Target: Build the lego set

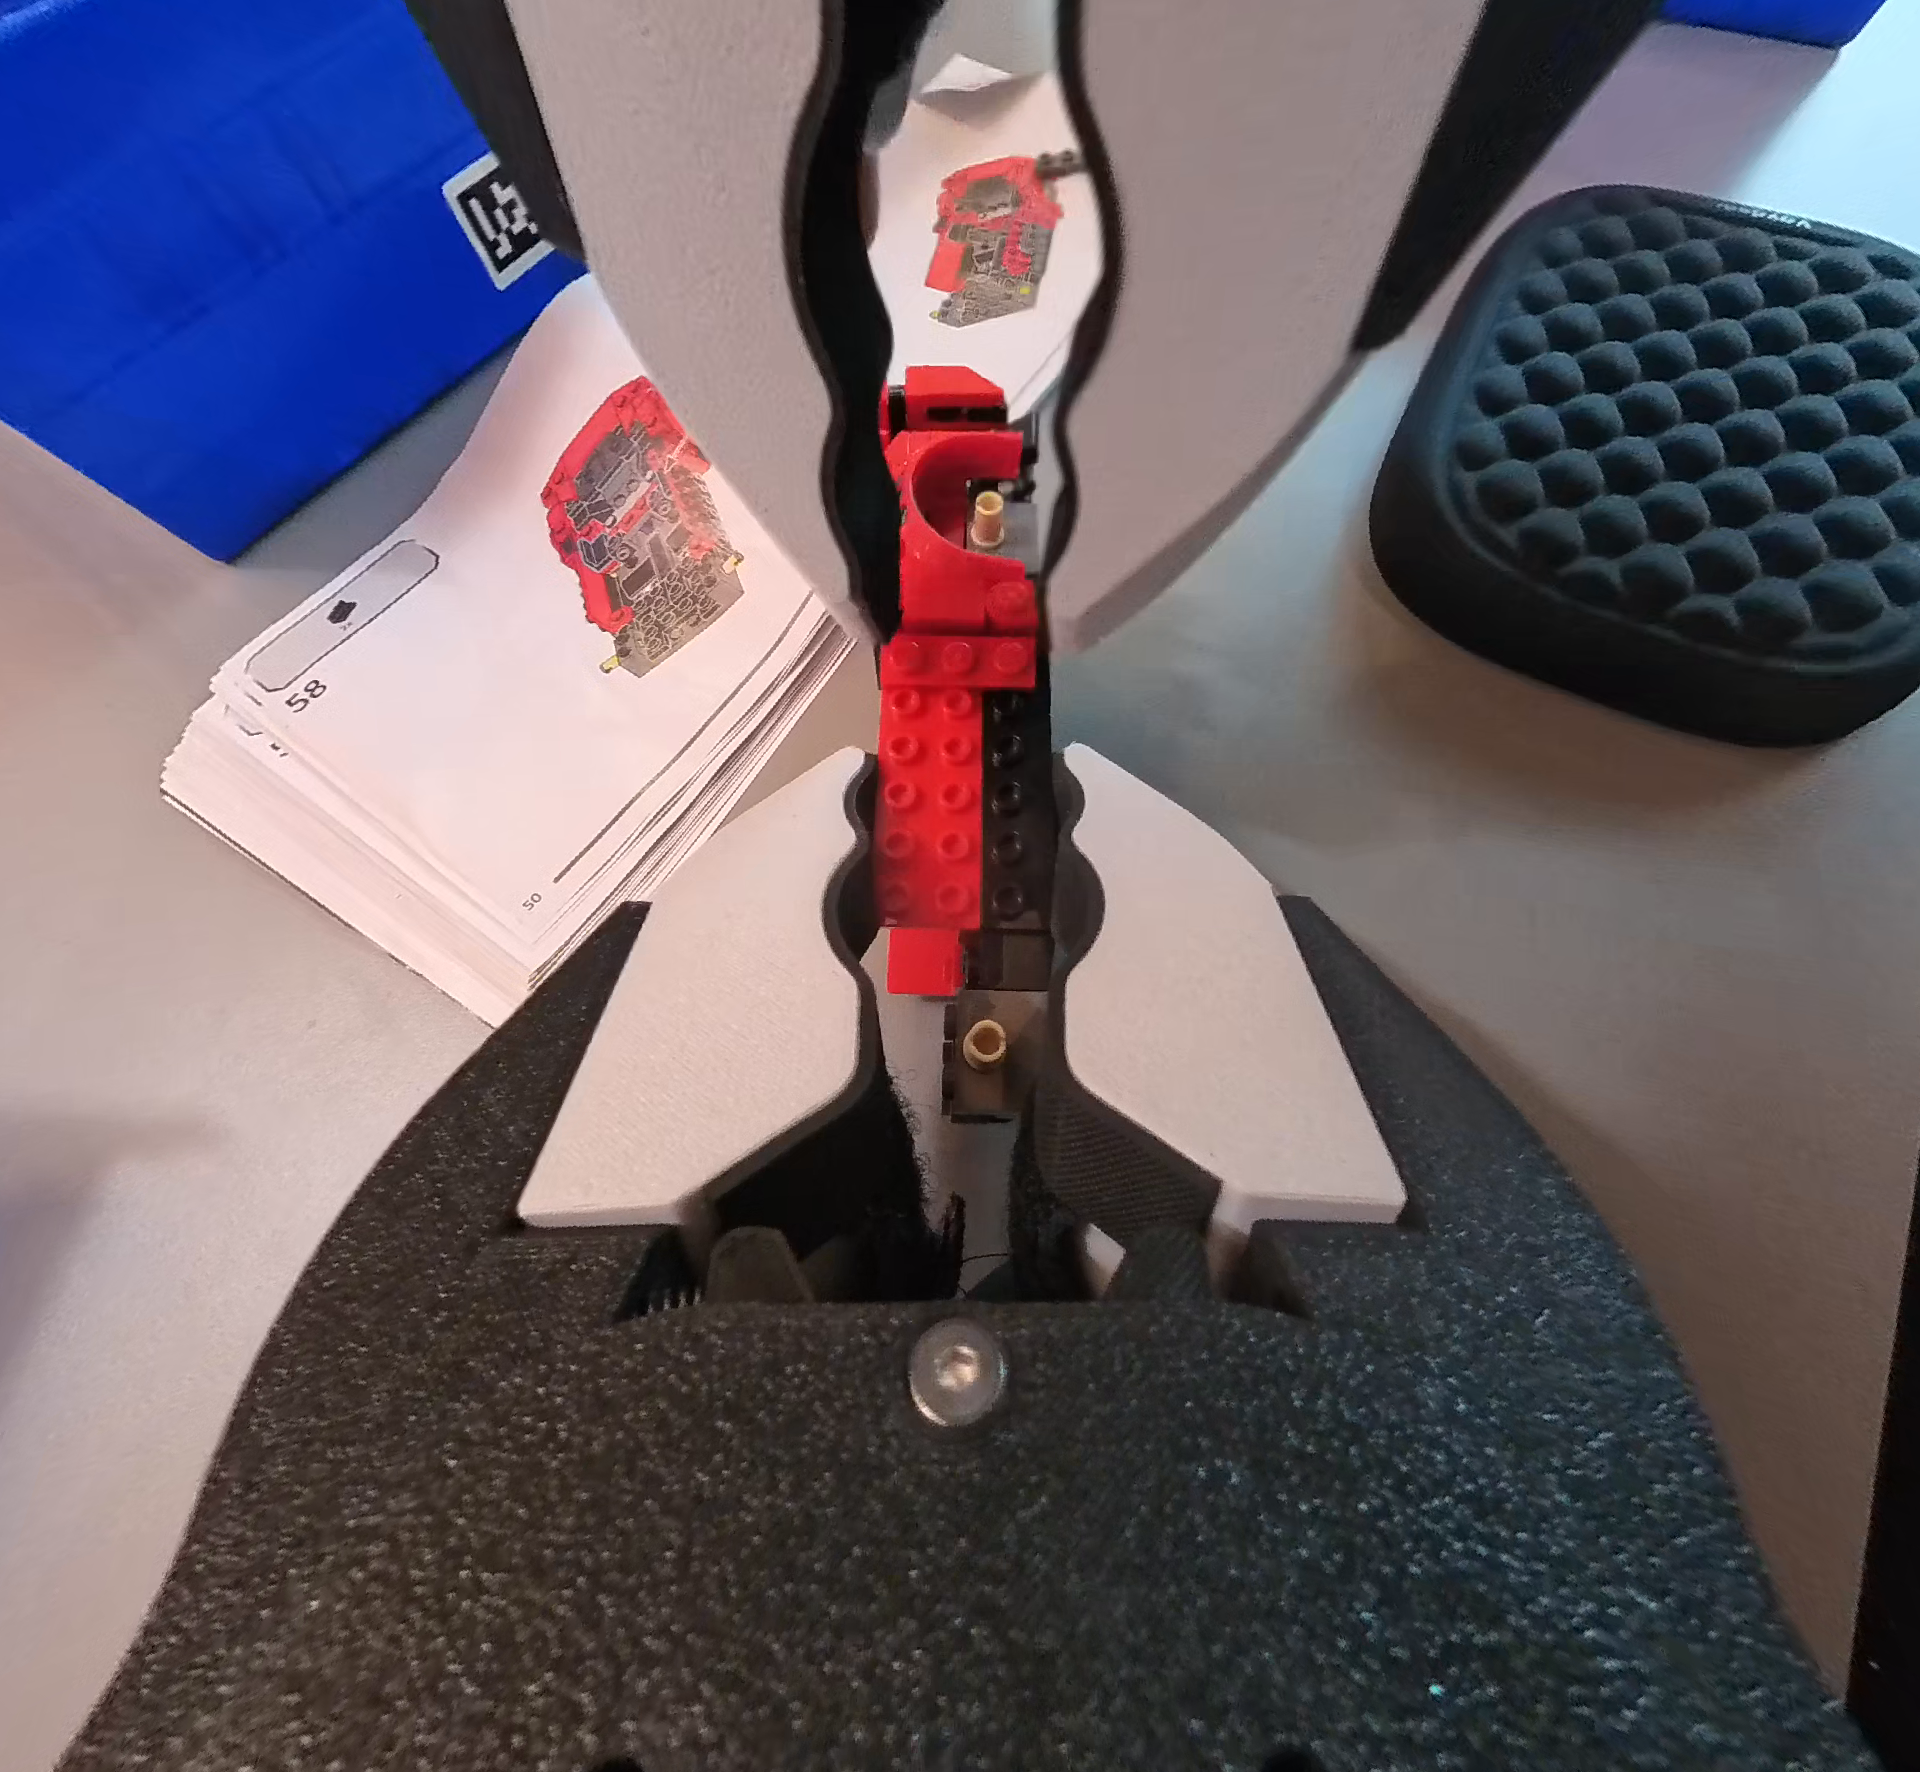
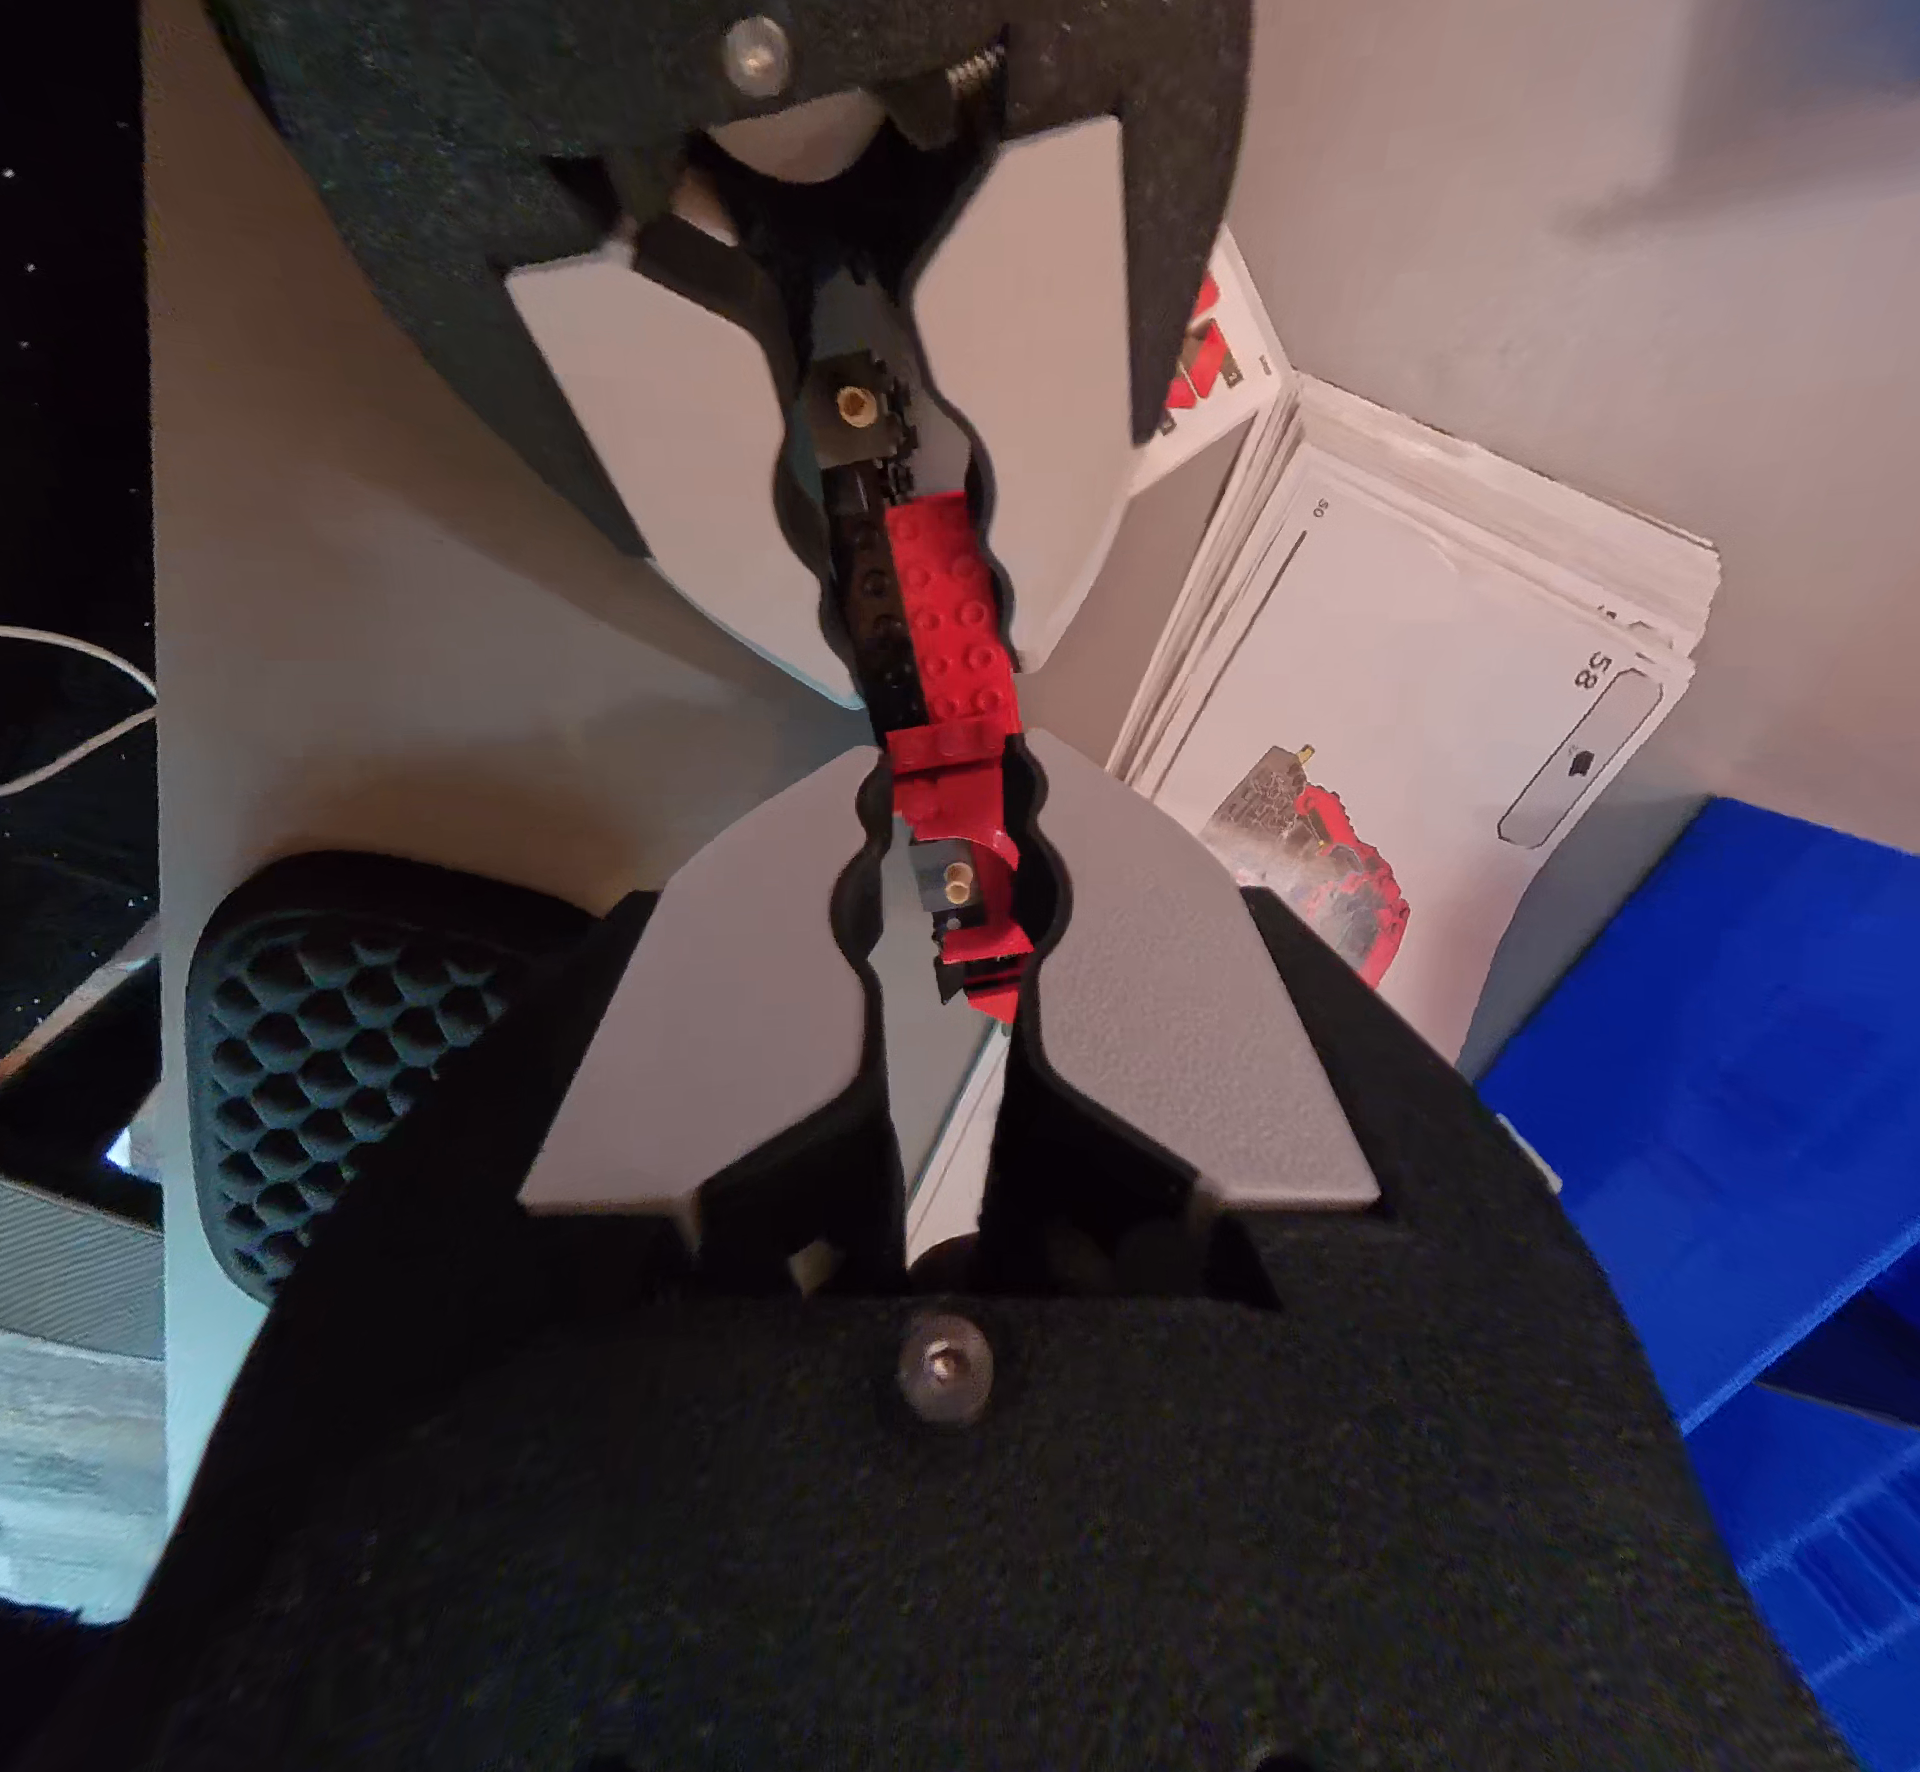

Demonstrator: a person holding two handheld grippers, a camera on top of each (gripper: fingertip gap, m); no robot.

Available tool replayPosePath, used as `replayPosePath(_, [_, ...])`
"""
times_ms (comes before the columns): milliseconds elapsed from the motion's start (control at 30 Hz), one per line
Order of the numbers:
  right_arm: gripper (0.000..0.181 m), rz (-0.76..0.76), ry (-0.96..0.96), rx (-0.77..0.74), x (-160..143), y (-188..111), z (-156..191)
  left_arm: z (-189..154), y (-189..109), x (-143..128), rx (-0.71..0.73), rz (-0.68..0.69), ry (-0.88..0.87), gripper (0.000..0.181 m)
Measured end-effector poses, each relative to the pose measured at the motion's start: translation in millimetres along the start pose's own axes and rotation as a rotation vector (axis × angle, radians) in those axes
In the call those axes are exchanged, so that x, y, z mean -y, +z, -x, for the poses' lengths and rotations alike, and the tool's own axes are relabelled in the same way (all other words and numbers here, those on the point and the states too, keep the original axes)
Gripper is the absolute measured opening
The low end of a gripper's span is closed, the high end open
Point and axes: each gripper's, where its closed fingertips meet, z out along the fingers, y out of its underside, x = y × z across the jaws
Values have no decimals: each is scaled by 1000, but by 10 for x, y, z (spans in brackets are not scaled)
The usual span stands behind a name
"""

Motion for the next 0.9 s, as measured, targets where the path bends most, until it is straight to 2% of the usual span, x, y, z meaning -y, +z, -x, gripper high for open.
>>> replayPosePath(33, [25,6,-15,4,0,7,13,0,0,0,-1,0,-1,29])
replayPosePath(133, [33,18,-50,-9,5,43,19,2,-1,1,-2,-2,-4,29])
replayPosePath(367, [27,16,-54,-53,-5,42,-44,7,-2,1,-5,-3,-14,29])
replayPosePath(533, [27,-64,-64,-56,40,51,-29,9,-1,2,-7,-3,-17,29])
replayPosePath(900, [24,-141,-61,-73,11,-15,-48,9,0,2,-10,-3,-22,29])
